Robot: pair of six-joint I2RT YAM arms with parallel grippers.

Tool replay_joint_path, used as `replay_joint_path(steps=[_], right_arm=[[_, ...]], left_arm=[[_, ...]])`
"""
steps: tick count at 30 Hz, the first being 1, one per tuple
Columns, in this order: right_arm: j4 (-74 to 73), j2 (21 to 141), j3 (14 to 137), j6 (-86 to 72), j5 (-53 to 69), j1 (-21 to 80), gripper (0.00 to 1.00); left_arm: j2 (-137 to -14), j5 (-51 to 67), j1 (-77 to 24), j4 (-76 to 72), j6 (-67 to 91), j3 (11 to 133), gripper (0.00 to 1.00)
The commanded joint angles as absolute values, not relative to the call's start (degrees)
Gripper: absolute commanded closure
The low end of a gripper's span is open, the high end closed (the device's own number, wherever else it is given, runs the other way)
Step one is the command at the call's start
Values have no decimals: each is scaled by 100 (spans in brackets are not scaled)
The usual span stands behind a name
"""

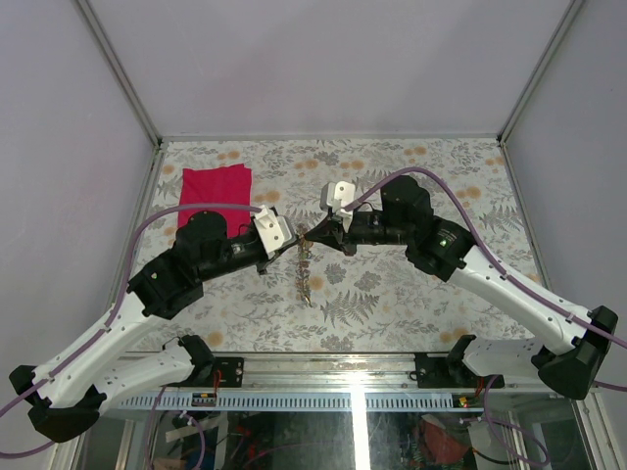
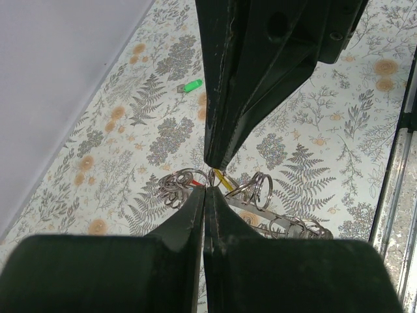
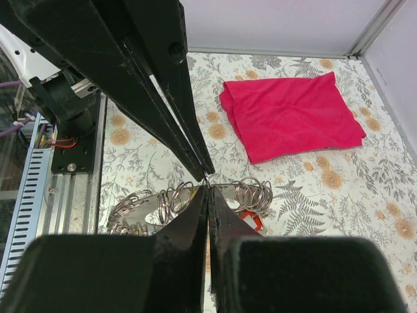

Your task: Put the keys on the keyring

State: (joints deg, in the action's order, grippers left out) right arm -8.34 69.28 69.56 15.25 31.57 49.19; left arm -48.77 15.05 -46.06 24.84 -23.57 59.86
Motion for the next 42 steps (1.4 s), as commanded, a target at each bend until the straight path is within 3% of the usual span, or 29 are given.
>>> replay_joint_path(steps=[1,16,32,37,42], right_arm=[[-579,6872,7163,1549,3021,4956,100],[-787,6881,7075,1439,2544,4954,100],[-825,7092,7087,1284,2976,4957,100],[-536,6704,6901,1291,2917,4952,93],[-324,6079,6666,1227,2847,4953,75]], left_arm=[[-4762,1568,-4557,1793,-2320,6012,100],[-4748,1608,-4553,1794,-2330,6012,100],[-4722,1754,-4548,1758,-2292,6044,100],[-4740,1860,-4537,1754,-2244,6122,100],[-4697,2084,-4537,1559,-1940,6123,100]])
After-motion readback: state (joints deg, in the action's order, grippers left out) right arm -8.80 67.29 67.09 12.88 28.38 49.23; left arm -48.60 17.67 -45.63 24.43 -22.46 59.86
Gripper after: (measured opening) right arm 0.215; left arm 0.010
